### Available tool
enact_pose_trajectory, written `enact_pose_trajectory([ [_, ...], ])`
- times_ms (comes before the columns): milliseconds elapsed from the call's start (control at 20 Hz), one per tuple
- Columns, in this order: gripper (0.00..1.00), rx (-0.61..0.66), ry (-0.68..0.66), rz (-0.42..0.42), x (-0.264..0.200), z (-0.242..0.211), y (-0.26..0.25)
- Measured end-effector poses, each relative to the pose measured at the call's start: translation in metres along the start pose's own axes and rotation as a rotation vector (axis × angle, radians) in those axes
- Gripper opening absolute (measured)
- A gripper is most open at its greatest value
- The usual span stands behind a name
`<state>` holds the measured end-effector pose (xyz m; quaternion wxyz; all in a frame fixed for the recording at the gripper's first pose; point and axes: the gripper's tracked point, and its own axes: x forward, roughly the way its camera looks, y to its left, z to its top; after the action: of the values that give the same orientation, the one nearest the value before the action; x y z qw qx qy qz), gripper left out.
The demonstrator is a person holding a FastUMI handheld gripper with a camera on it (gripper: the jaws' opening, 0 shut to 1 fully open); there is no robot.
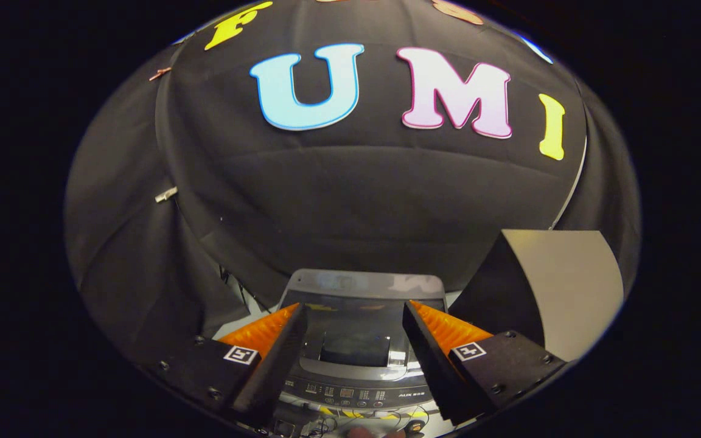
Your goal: Put the clothes into the washing machine and then close the washing machine lid.
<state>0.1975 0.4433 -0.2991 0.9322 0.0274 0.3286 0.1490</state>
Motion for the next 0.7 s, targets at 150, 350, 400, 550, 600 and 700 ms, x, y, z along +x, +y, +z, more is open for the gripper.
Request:
enact_pose_trajectory([
  [150, 0.99, 0.019, -0.082, 0.002, -0.024, 0.029, -0.01],
  [350, 1.0, 0.025, -0.181, 0.018, -0.062, 0.064, -0.018],
  [400, 0.99, 0.026, -0.208, 0.017, -0.074, 0.074, -0.022],
  [550, 0.99, 0.007, -0.298, -0.002, -0.108, 0.103, -0.039],
  [600, 0.99, 0.0, -0.325, -0.011, -0.12, 0.114, -0.045],
  [700, 0.99, 0.0, -0.379, -0.024, -0.143, 0.136, -0.057],
])
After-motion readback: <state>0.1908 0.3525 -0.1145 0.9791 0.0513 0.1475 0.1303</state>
